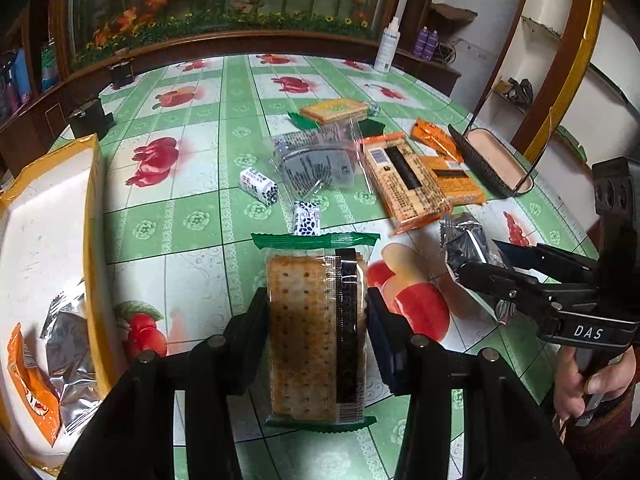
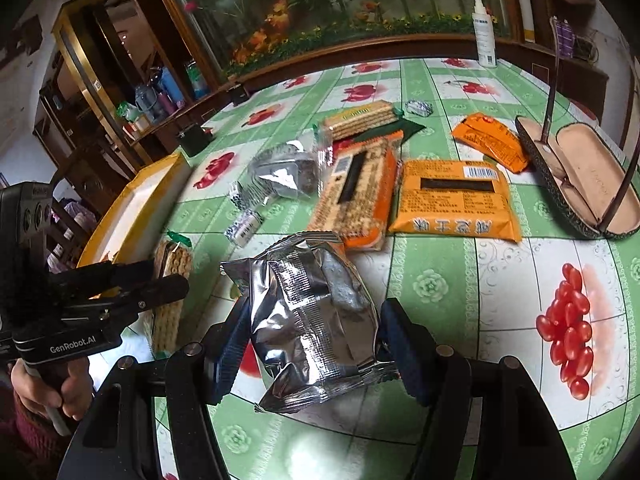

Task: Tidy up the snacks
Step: 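Carry the cracker pack and silver bag into the white tray and open both tools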

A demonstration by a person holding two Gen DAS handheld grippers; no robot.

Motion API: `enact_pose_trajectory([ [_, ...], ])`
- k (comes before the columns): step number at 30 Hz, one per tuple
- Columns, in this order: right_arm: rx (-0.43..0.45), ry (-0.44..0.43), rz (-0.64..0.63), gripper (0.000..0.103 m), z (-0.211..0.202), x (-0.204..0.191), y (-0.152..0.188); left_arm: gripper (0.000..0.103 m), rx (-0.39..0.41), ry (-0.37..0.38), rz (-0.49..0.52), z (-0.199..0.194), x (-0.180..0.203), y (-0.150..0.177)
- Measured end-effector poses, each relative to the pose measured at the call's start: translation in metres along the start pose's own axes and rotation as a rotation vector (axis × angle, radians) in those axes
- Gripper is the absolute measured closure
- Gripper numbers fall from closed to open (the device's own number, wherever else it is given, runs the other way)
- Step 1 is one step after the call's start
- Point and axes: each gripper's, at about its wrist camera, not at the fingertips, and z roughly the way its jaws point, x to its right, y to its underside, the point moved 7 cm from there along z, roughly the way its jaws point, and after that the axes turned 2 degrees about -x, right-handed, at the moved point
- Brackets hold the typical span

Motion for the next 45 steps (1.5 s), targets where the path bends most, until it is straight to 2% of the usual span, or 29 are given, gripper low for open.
enact_pose_trajectory([
  [21, 0.036, -0.003, -0.026, 0.033, -0.002, -0.02, -0.015, 0.057, 0.086, 0.025, -0.03, -0.03, -0.011, -0.01],
  [30, 0.059, -0.022, -0.07, 0.033, -0.003, -0.044, -0.031, 0.057, 0.153, 0.03, -0.067, -0.06, -0.024, -0.018],
  [38, 0.07, -0.088, -0.123, 0.033, 0.003, -0.095, -0.054, 0.057, 0.261, -0.011, -0.126, -0.111, -0.064, -0.03],
  [45, 0.039, -0.149, -0.203, 0.033, 0.029, -0.166, -0.071, 0.057, 0.316, -0.113, -0.243, -0.143, -0.138, -0.028],
])
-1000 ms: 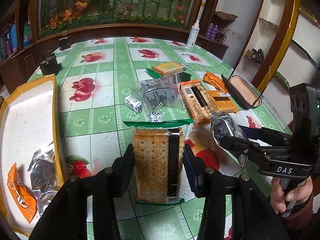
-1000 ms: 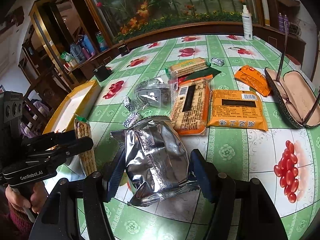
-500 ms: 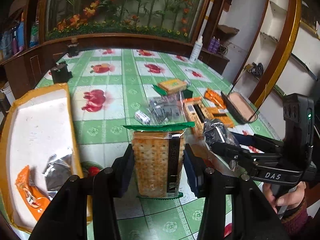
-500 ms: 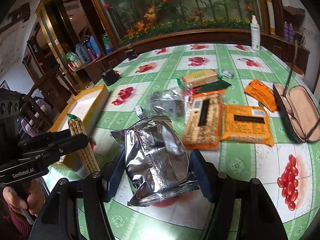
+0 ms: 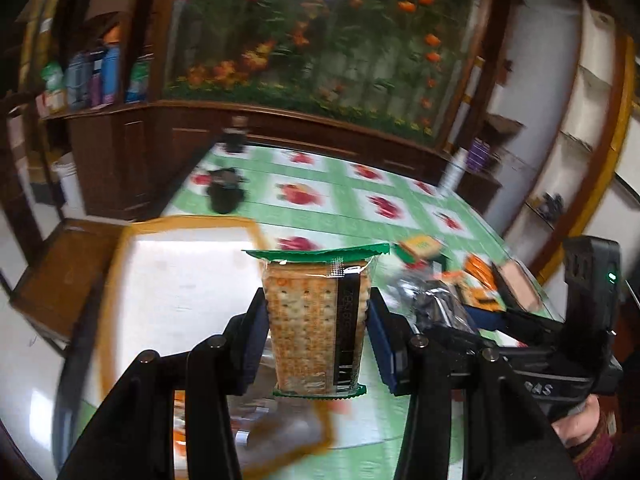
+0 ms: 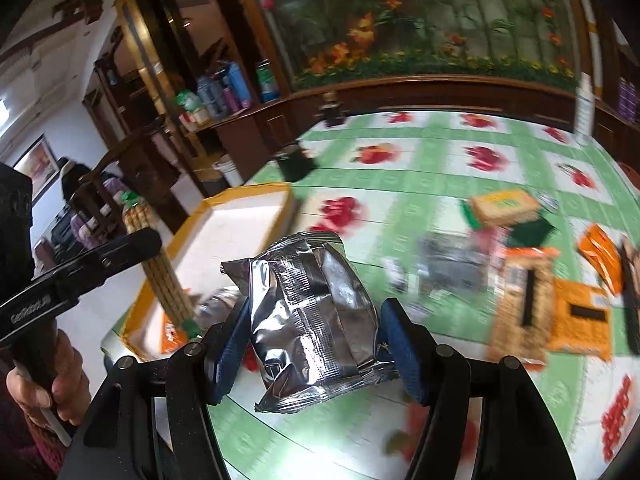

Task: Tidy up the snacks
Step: 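Carry the cracker pack and silver bag into the white tray and open both tools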

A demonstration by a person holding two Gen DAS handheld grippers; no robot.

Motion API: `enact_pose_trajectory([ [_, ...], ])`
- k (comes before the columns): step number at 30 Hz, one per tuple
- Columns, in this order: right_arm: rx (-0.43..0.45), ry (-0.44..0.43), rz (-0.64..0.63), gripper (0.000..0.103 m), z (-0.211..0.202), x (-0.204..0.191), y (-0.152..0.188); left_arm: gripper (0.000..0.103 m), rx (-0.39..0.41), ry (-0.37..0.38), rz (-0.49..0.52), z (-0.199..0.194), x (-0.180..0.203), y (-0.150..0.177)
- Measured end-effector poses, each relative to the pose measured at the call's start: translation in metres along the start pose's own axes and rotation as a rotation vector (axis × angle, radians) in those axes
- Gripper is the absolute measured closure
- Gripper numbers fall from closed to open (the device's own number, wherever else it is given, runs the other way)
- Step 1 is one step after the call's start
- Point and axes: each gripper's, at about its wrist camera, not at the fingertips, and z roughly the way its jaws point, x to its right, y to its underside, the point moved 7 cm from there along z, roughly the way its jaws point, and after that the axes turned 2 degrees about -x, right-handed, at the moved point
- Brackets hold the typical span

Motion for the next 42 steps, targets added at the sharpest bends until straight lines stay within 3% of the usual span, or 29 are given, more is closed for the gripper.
enact_pose_trajectory([
  [11, -0.09, -0.1, 0.052, 0.033, 0.097, -0.057, -0.059, 0.057, -0.093, -0.155, -0.103, 0.051, -0.104, -0.013],
  [22, -0.223, -0.023, 0.144, 0.033, 0.201, -0.053, -0.086, 0.057, -0.195, -0.216, -0.16, 0.11, -0.14, -0.009],
  [39, -0.272, 0.086, 0.074, 0.032, 0.24, -0.065, -0.091, 0.056, -0.23, -0.269, -0.17, 0.128, -0.15, 0.0],
  [42, -0.265, 0.062, 0.088, 0.032, 0.236, -0.064, -0.092, 0.045, -0.233, -0.264, -0.179, 0.129, -0.15, 0.001],
])
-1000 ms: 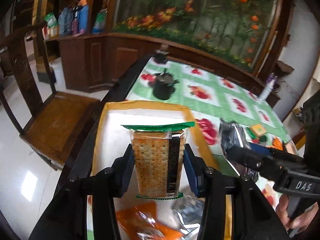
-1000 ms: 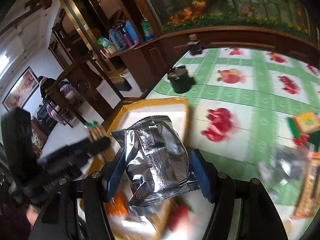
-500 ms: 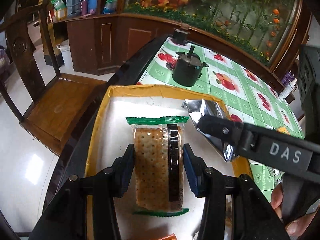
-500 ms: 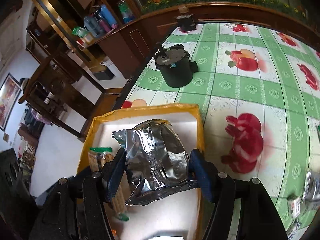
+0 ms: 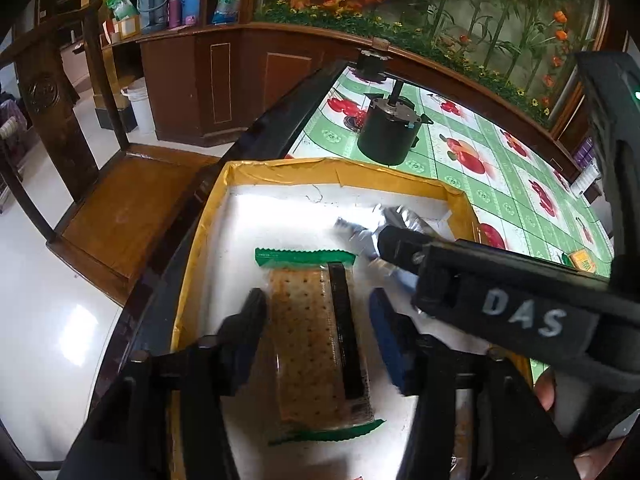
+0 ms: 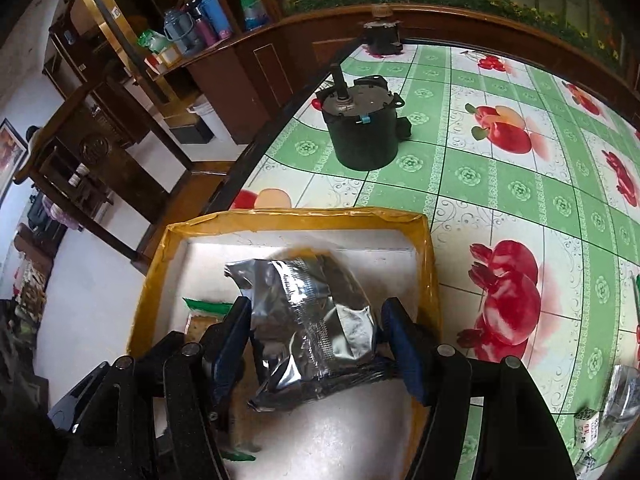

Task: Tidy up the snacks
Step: 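Carry the cracker pack and silver bag into the white tray and open both tools, then move both tools back over the remaining snacks on the table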

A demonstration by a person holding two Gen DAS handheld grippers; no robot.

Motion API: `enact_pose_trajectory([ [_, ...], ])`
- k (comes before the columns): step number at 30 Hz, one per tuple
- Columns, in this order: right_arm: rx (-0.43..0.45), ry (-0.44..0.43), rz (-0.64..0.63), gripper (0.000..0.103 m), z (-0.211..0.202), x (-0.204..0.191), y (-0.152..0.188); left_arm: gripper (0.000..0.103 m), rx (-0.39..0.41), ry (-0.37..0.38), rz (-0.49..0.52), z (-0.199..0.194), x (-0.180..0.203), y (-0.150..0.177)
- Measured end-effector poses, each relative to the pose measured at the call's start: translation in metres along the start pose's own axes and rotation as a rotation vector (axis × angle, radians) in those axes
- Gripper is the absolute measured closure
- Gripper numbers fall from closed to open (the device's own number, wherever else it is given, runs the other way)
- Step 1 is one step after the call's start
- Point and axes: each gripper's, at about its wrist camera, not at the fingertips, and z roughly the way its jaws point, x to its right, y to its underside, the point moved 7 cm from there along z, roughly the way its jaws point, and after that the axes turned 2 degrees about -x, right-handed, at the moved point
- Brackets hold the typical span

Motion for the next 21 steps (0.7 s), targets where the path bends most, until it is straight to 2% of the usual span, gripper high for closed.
enact_pose_trajectory([
  [5, 0.008, -0.047, 0.012, 0.032, -0.011, 0.003, 0.0, 0.042, -0.004, 0.006, -0.005, -0.004, 0.001, 0.003],
  [10, 0.065, -0.137, 0.056, 0.032, -0.044, 0.016, 0.01, 0.042, 0.047, 0.024, -0.003, -0.029, 0.007, 0.004],
  [14, 0.1, -0.186, 0.082, 0.032, -0.072, 0.035, 0.027, 0.041, 0.086, 0.066, -0.01, -0.052, 0.019, 0.006],
  [18, 0.138, -0.235, 0.123, 0.032, -0.102, 0.071, 0.051, 0.04, 0.118, 0.115, 0.032, -0.074, 0.048, 0.013],
  [21, 0.168, -0.238, 0.154, 0.032, -0.124, 0.103, 0.067, 0.039, 0.126, 0.147, 0.084, -0.085, 0.08, 0.022],
])
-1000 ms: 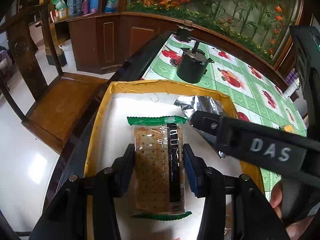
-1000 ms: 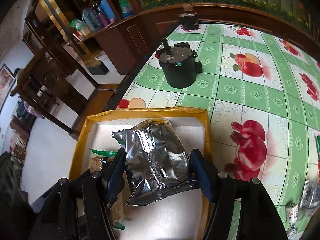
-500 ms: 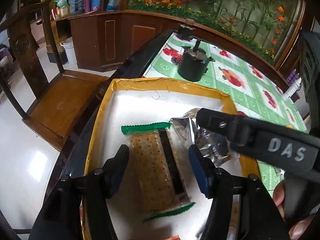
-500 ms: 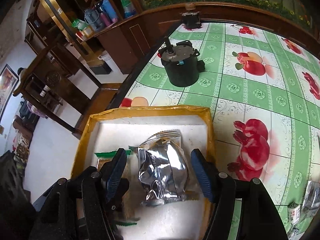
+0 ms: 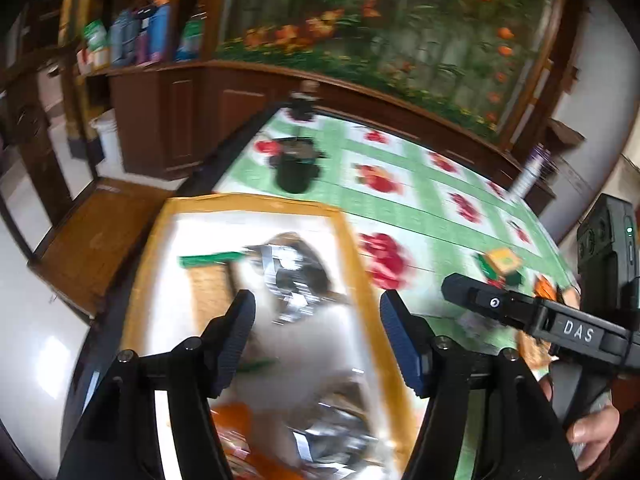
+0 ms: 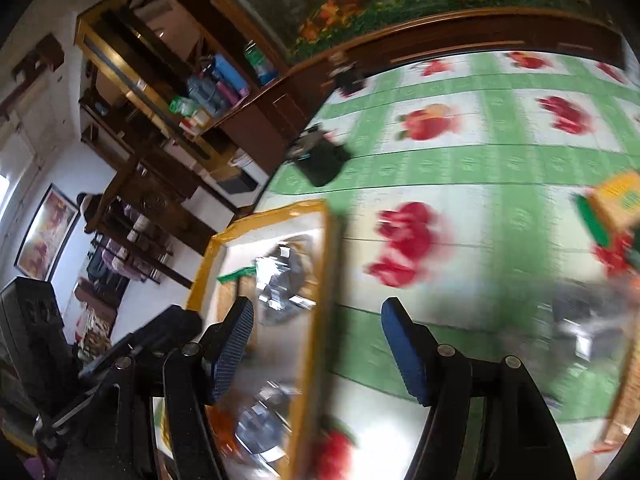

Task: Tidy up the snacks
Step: 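Move both tools back over the remaining snacks on the table, then grasp the black-and-white patterned packet with left tool while right grasps the tall beige biscuit pack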

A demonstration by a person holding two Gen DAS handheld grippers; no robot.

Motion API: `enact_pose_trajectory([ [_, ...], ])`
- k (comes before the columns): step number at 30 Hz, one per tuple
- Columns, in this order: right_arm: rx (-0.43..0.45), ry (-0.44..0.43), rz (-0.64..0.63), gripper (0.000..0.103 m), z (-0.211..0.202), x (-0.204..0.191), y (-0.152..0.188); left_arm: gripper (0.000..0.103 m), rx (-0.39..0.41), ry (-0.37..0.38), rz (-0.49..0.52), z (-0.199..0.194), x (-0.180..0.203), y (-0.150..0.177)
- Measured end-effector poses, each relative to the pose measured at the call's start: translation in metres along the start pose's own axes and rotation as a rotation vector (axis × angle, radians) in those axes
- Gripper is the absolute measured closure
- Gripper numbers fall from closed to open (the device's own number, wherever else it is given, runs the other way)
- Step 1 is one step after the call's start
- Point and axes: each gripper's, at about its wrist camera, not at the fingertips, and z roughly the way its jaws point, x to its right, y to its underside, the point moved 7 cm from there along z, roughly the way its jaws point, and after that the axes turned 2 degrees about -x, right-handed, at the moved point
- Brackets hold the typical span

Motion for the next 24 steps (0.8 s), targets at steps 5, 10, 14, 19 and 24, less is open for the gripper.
enact_pose_trajectory([
  [5, 0.115, 0.05, 0.043, 0.032, -0.064, 0.056, 0.006, 0.037, -0.037, 0.067, 0.121, 0.004, 0.067, 0.02],
  [10, 0.242, 0.154, 0.062, 0.032, -0.125, 0.119, 0.023, 0.037, -0.101, 0.114, 0.252, 0.024, 0.133, 0.052],
  [14, 0.318, 0.217, 0.109, 0.032, -0.158, 0.162, 0.035, 0.037, -0.161, 0.131, 0.33, 0.049, 0.172, 0.079],
  [19, 0.395, 0.231, 0.178, 0.033, -0.177, 0.187, 0.033, 0.037, -0.21, 0.105, 0.355, 0.076, 0.192, 0.097],
  [24, 0.33, 0.264, 0.153, 0.047, -0.167, 0.184, 0.032, 0.037, -0.229, 0.072, 0.351, 0.097, 0.193, 0.098],
])
